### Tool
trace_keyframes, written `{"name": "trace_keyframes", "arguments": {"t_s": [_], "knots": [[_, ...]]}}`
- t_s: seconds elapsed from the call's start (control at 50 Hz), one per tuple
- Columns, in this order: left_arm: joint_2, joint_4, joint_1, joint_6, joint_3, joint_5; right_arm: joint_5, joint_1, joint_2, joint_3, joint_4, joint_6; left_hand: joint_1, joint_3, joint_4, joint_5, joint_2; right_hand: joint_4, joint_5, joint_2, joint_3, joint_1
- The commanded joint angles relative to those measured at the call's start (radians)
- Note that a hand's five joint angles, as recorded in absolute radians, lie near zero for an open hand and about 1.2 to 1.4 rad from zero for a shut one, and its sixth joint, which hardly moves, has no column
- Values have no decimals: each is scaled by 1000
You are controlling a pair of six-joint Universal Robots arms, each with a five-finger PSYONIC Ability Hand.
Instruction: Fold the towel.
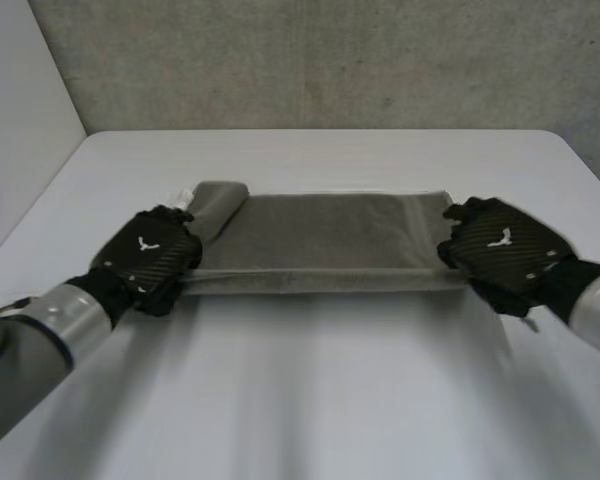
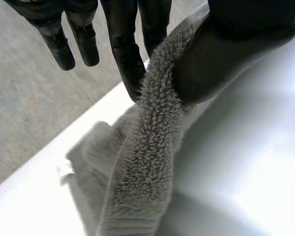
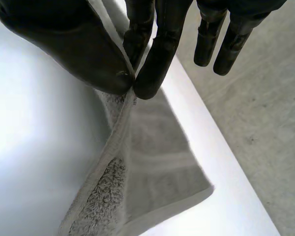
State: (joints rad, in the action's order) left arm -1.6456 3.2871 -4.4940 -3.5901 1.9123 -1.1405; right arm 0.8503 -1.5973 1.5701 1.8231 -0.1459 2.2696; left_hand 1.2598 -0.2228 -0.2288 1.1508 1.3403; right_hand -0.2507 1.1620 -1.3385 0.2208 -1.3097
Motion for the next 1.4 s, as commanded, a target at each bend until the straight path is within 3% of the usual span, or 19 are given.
{"name": "trace_keyframes", "arguments": {"t_s": [0.02, 0.12, 0.24, 0.38, 0.44, 0.48, 0.52, 0.86, 1.1, 1.24, 1.4], "knots": [[122, -139, -2, 1, -18, 4, -105, 85, 93, -51, -104, -1, 136, 48, 54, 71, 56, 76, 60, -58, -46, -87], [109, -170, 6, -1, -68, 4, -108, 82, 87, -102, -104, 2, 136, 48, 54, 71, 56, 76, 60, -58, -46, -87], [-18, -161, 1, -9, -93, 1, -94, 79, 7, -125, -96, -4, 136, 48, 54, 71, 56, 76, 60, -58, -46, -87], [-158, -121, -13, -10, -111, -5, -13, 59, -94, -119, -98, -100, 136, 48, 54, 71, 56, 76, 60, -58, -46, -87], [-206, -93, -33, -10, -102, -7, -7, 57, -105, -111, -98, -111, 22, 48, 54, -43, -58, 76, 60, -58, -46, -87], [-223, -80, -42, -10, -98, -10, -5, 59, -122, -99, -90, -113, -232, 48, 54, -297, -312, 76, 60, -58, -46, -87], [-223, -80, -44, -10, -98, -11, -5, 59, -122, -91, -83, -113, -320, 48, 54, -386, -401, 76, 60, -58, -46, -87], [-142, -92, -28, 8, -16, -13, 12, 73, -124, -85, -69, -101, -702, 48, 54, -768, -783, 76, 60, -58, -46, -87], [-92, -84, -11, 82, 48, -13, 13, 137, -119, -68, -77, -76, -668, 48, 54, -733, -748, 76, 60, -58, -46, -87], [-94, -81, -11, 133, 71, -33, 12, 172, -114, -67, -77, -45, -439, 48, 54, -505, -520, 76, 60, -58, -46, -87], [-94, -78, -11, 134, 82, -79, 12, 171, -114, -57, -77, -44, -397, 48, 54, -463, -478, 76, 60, -58, -46, -87]]}}
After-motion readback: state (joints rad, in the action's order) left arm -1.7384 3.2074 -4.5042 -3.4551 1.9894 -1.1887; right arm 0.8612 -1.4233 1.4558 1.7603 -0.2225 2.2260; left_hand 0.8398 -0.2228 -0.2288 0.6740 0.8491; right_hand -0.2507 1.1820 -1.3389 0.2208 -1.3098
